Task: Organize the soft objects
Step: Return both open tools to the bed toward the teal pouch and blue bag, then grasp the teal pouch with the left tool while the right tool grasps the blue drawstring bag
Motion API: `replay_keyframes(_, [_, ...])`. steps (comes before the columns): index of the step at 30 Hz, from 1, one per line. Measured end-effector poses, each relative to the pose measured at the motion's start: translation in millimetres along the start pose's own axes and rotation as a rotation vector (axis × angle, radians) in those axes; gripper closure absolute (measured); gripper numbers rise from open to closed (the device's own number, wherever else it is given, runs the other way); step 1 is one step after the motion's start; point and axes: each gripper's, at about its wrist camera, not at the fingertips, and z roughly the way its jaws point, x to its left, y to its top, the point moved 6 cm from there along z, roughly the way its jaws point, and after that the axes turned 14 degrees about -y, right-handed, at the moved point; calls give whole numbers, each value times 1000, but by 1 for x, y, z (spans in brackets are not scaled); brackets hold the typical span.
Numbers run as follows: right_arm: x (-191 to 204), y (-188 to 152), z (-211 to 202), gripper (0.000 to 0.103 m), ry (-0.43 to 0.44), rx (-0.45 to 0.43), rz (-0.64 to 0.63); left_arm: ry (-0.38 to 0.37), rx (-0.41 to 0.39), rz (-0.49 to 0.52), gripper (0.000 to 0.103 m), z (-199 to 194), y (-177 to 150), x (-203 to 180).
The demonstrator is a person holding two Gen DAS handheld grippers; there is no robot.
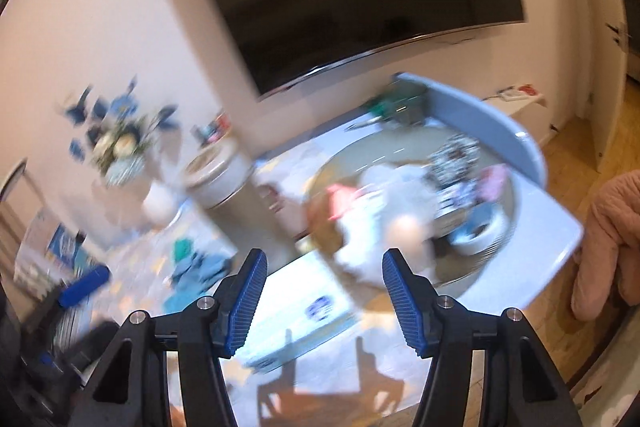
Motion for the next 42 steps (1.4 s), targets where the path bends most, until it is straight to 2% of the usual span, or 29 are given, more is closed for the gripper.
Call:
replay_keyframes(4, [58, -25, 6, 44, 58, 25, -98, 145, -33, -85, 21, -53, -1, 63])
replay_keyframes(7, [105, -44, 10, 45, 75, 41, -192, 215, -55, -183, 21, -81, -7, 111])
replay_keyframes(10, [151, -59, 13, 44, 135, 56, -266, 349, 6, -255, 21, -93, -30, 168])
replay_keyframes(12, [178, -68, 18, 44, 163, 64, -299, 441, 37, -262, 21, -92, -53, 199])
replay_keyframes(13, [189, -72, 22, 44, 176, 71, -311, 464, 49, -270, 21, -91, -66, 211])
replay_keyframes(15, [212, -84, 37, 44, 184, 90, -330, 471, 79, -299, 21, -83, -89, 232])
replay_keyframes(18, [236, -104, 63, 44, 168, 101, -369, 438, 120, -385, 21, -64, -131, 266])
replay_keyframes(21, [251, -124, 86, 44, 93, 83, -453, 420, 125, -451, 21, -53, -158, 279])
replay_keyframes(26, [249, -141, 124, 44, 94, 186, -423, 425, 144, -502, 21, -37, -186, 292])
replay_keyframes(28, [241, -148, 137, 44, 110, 265, -372, 435, 143, -497, 21, -37, -188, 294])
replay_keyframes(30, [237, -152, 141, 44, 131, 298, -335, 448, 159, -486, 21, -33, -189, 293])
replay_keyframes(32, [237, -149, 141, 40, 133, 280, -325, 472, 188, -453, 21, -29, -190, 290])
replay_keyframes(34, [239, -147, 144, 27, 123, 277, -327, 486, 207, -434, 20, -27, -190, 287])
replay_keyframes(36, [240, -143, 149, 18, 116, 264, -312, 488, 212, -428, 19, -27, -190, 286])
replay_keyframes(42, [251, -126, 165, 13, 122, 237, -267, 489, 216, -425, 18, -27, -190, 287])
